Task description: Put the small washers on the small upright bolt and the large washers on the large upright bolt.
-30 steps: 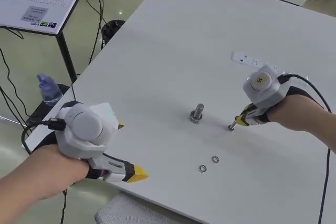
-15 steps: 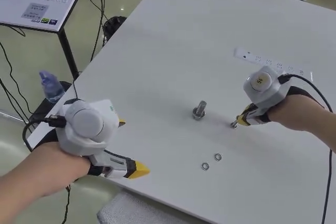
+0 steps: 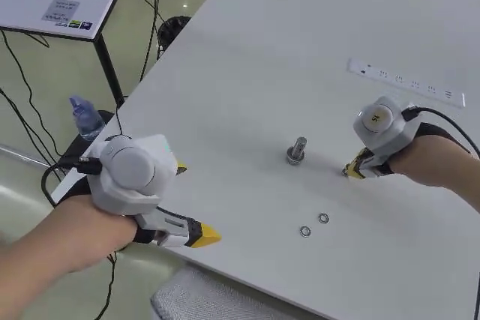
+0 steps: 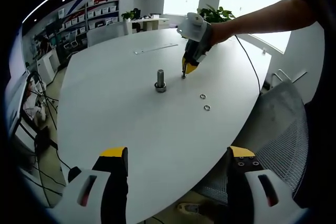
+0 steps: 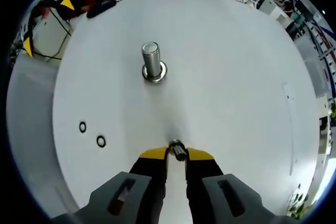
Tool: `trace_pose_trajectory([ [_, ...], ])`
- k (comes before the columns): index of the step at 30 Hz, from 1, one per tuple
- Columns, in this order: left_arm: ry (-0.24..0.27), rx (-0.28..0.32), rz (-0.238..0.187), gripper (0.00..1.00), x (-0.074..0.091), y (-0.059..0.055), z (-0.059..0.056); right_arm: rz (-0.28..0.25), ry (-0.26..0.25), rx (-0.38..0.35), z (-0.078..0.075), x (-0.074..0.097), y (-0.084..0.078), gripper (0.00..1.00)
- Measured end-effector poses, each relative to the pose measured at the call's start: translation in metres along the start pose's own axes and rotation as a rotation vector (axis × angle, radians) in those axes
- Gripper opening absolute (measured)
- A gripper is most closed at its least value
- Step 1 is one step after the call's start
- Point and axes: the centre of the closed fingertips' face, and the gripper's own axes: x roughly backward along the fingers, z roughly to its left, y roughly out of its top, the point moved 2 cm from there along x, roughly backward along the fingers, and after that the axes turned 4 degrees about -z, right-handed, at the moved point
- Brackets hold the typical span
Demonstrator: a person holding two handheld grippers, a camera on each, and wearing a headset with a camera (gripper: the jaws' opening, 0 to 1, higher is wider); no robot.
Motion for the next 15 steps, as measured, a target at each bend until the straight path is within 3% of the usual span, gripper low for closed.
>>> trace_pose_trajectory([
  [6,0.005,0.001,0.013,0.76,0.0018,-0.0041,0.0028,0.003,0.006,-0.006,0.0013,-0.0044,-0.0017,0.14],
  [15,0.003,-0.001,0.006,0.75,0.0006,-0.0005,0.006,0.006,0.01,-0.01,0.0018,-0.0095,-0.0034,0.14],
])
